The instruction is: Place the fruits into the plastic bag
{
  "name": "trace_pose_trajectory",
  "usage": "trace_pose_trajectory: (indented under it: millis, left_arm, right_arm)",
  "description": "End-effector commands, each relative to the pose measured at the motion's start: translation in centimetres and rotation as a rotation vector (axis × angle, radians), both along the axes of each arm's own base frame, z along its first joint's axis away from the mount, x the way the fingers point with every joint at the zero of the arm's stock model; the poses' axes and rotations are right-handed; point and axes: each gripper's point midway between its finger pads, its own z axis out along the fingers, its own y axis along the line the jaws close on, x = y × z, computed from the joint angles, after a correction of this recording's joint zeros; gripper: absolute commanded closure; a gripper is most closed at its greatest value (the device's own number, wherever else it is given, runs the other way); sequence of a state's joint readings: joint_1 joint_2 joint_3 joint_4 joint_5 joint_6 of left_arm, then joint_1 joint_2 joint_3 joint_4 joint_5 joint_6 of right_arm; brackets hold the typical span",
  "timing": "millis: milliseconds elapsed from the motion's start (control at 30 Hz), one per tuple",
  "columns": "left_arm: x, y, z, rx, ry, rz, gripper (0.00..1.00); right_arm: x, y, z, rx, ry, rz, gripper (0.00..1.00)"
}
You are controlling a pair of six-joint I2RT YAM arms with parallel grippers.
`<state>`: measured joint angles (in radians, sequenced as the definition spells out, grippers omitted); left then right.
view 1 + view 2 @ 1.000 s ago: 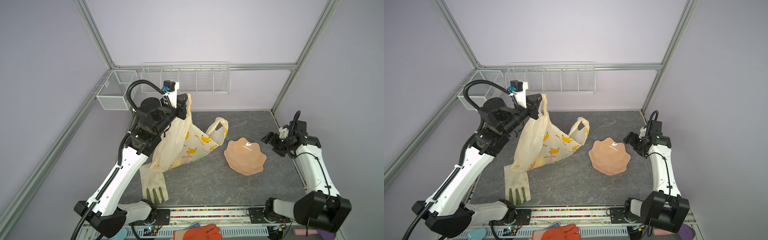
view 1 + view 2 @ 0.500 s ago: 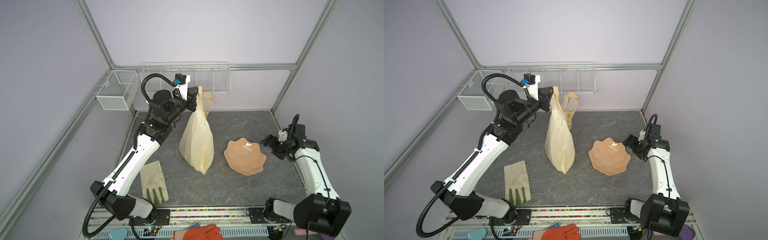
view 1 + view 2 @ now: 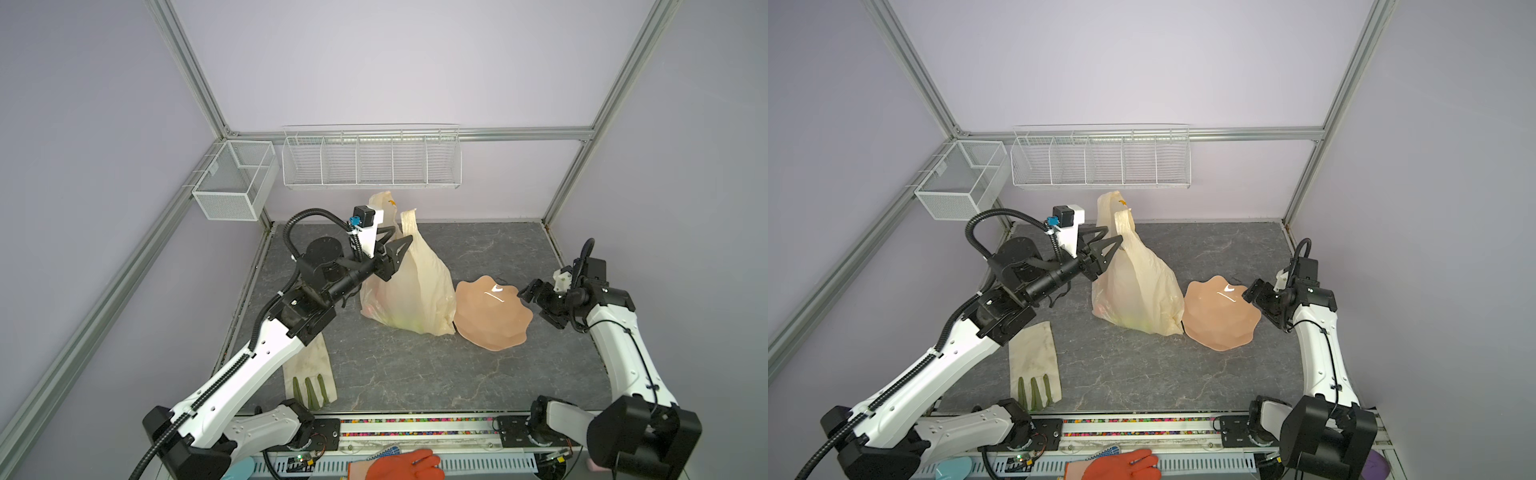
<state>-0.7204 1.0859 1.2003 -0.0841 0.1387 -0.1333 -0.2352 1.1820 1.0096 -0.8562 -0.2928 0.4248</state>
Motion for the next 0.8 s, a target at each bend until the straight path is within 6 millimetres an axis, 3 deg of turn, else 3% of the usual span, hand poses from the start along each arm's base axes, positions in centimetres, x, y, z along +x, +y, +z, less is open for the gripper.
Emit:
trace_pose_trajectory:
  millis: [0,133,200,333,567,667,767]
  left_arm:
    - [-1.5,1.7,-0.9,0.007,0.138,0.019,0.4]
    - [-3.9,3.1,-2.5,0.065,0.275,-0.003,0.36]
    - [-5.1,4.2,-2.8,0.053,0.318,0.004,0.28]
    - [-7.0,7.5,-3.2,0.006,0.338,0.075,0.22]
    - [-9.6,12.4,-6.1,-0.023,0.363,0.195,0.14]
    - [-10.0,13.9,-7.2,0.008,0.386,0.254,0.14]
    - [-10.5,15.0,-7.7,0.029,0.394,0.286,0.14]
  right_arm:
    - [-0.7,0.3,-0.4,0.004,0.014,0.024,0.12]
    - [-1.2,0.3,-0.8,-0.002,0.034,0.029,0.12]
    - [-1.9,-0.2,-1.2,-0.035,0.064,0.022,0.12]
    - [-3.1,-1.1,-2.4,-0.058,0.104,-0.01,0.12]
    - [-3.3,-0.3,-6.6,0.038,0.128,-0.03,0.02]
    - [-3.4,-0.4,-7.9,0.037,0.146,-0.032,0.08]
    - [-3.2,-0.1,-8.7,0.061,0.134,-0.034,0.21]
